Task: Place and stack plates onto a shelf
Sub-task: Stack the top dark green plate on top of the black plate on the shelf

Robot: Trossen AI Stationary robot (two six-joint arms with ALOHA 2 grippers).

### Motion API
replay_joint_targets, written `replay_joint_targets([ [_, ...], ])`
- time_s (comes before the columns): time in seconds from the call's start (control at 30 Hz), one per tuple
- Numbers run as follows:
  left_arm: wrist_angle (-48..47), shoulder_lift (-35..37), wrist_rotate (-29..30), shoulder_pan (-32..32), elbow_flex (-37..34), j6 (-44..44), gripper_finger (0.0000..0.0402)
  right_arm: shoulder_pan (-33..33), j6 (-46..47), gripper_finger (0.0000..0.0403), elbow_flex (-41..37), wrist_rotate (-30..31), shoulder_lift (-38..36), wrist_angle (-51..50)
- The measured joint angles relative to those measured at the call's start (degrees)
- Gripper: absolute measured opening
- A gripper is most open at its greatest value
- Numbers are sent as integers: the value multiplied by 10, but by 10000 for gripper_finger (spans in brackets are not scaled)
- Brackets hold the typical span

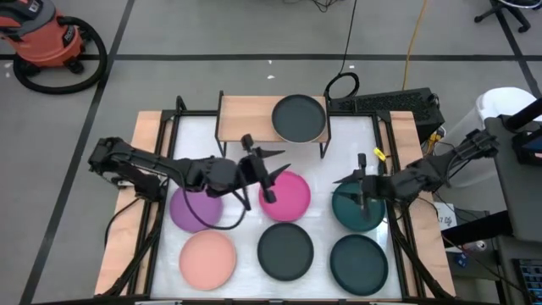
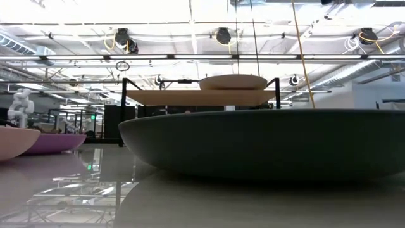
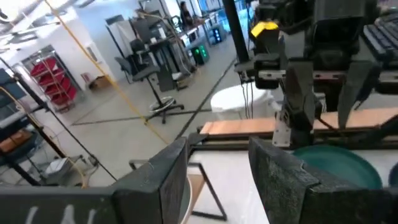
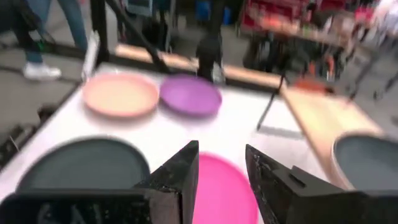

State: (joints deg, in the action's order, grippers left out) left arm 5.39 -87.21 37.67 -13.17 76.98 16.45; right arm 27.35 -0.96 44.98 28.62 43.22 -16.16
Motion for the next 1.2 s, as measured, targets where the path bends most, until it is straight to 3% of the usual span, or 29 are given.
replay_joint_targets([
  [0.17, 125, 36, 2, -6, -103, -5, 177, -20, 89, 114, 43, -9, 37, -120],
  [0.33, 266, 38, 1, -9, -187, -4, 177, -37, 185, 114, 49, -87, 60, -211],
  [0.43, 303, 38, 3, -7, -222, -9, 177, -44, 235, 114, 49, -110, 79, -275],
  [0.63, 320, 38, 3, -2, -259, -33, 177, -48, 323, 114, 48, -167, 137, -329],
  [0.97, 325, 38, 2, -4, -260, -31, 177, -36, 422, 114, 41, -168, 278, -318],
  [1.2, 324, 38, 1, -4, -260, -35, 177, -36, 459, 114, 41, -169, 324, -288],
])
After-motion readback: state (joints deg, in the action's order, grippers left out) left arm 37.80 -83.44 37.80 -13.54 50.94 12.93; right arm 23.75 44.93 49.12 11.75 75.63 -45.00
